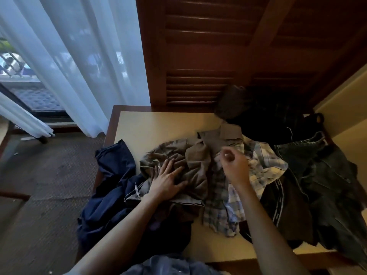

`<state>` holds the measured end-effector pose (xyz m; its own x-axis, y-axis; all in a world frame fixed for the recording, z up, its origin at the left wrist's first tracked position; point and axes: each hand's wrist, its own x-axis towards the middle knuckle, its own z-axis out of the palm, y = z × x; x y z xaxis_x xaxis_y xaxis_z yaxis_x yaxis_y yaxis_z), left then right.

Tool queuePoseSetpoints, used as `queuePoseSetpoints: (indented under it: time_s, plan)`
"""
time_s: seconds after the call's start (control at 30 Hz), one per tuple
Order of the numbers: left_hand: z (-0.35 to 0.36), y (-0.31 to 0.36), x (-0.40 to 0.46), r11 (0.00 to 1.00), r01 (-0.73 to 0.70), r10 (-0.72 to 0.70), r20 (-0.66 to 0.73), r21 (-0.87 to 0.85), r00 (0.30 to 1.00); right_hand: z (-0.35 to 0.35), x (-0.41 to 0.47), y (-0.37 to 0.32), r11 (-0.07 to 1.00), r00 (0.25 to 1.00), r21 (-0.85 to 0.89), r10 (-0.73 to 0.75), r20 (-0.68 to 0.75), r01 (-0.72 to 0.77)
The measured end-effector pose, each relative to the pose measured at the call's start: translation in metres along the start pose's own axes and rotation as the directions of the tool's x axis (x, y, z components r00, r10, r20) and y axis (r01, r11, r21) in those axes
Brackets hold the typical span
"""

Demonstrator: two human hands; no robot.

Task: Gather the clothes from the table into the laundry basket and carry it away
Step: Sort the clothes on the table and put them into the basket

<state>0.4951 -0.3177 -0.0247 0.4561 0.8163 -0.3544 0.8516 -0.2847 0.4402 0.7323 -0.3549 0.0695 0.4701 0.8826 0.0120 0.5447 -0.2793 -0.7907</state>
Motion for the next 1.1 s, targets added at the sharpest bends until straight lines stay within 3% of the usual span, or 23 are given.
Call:
queuePoseSetpoints:
  time_s: [0.07,0.17,0.23,0.33,0.37,0.43,0.5,0.6,0.63,0.7,0.77,0.87,0.9,0.97,1.03,1.1]
  plan:
    - [-0.001,0.001,0.002,1.000,0.004,-0.005,-0.006,-0.017,1.000,0.003,0.042,-0.001,0.975,0.988,-0.220,0.005,-0.152,-0.039]
    - [-0.016,0.002,-0.003,0.993,-0.005,0.005,0.002,-0.119,1.000,0.019,0.091,0.004,0.763,0.989,-0.640,0.142,0.030,-0.090]
    - [-0.028,0.004,-0.016,0.983,-0.026,0.005,-0.116,-0.183,0.993,0.031,0.107,0.001,0.637,0.968,-0.768,0.225,0.110,-0.061]
    - [-0.037,-0.002,-0.044,0.978,0.096,-0.158,-0.361,-0.183,0.919,0.043,0.114,-0.016,0.708,0.993,-0.705,0.051,0.103,0.037]
    - [-0.036,-0.010,-0.050,0.955,0.183,-0.256,-0.335,-0.235,0.907,0.047,0.109,-0.023,0.769,0.995,-0.633,-0.046,0.088,0.092]
    - [-0.028,-0.024,-0.059,0.841,0.284,-0.380,-0.130,-0.460,0.916,0.056,0.083,-0.036,0.822,0.959,-0.500,-0.276,0.070,0.273]
    - [-0.016,-0.033,-0.059,0.689,0.231,-0.357,-0.045,-0.687,0.933,0.072,0.040,-0.041,0.730,0.855,-0.466,-0.503,0.128,0.500]
    - [-0.020,-0.032,-0.055,0.551,0.217,-0.397,-0.024,-0.806,0.918,0.095,-0.034,-0.028,0.601,0.712,-0.381,-0.601,0.363,0.702]
    - [-0.027,-0.030,-0.052,0.567,0.235,-0.422,-0.033,-0.789,0.906,0.099,-0.051,-0.018,0.604,0.684,-0.327,-0.594,0.424,0.727]
    - [-0.044,-0.019,-0.049,0.692,0.229,-0.423,-0.127,-0.685,0.897,0.099,-0.075,-0.002,0.646,0.643,-0.202,-0.576,0.504,0.736]
    - [-0.058,-0.002,-0.041,0.827,0.157,-0.320,-0.223,-0.540,0.921,0.091,-0.087,-0.005,0.701,0.631,-0.076,-0.582,0.512,0.709]
    - [-0.055,0.012,-0.018,0.951,0.126,-0.161,-0.104,-0.283,0.981,0.072,-0.096,-0.019,0.837,0.739,0.060,-0.513,0.436,0.545]
    - [-0.052,0.012,-0.012,0.965,0.151,-0.164,-0.044,-0.216,0.986,0.065,-0.096,-0.016,0.851,0.774,0.005,-0.481,0.412,0.526]
    - [-0.046,0.004,-0.007,0.968,0.207,-0.207,0.017,-0.139,0.978,0.052,-0.086,0.012,0.805,0.818,-0.272,-0.392,0.421,0.526]
    - [-0.040,-0.003,-0.010,0.971,0.209,-0.210,0.005,-0.114,0.978,0.029,-0.069,0.050,0.693,0.867,-0.558,-0.205,0.454,0.456]
    - [-0.035,-0.006,-0.018,0.979,0.178,-0.184,-0.063,-0.099,0.981,0.001,-0.052,0.081,0.680,0.920,-0.646,-0.113,0.375,0.347]
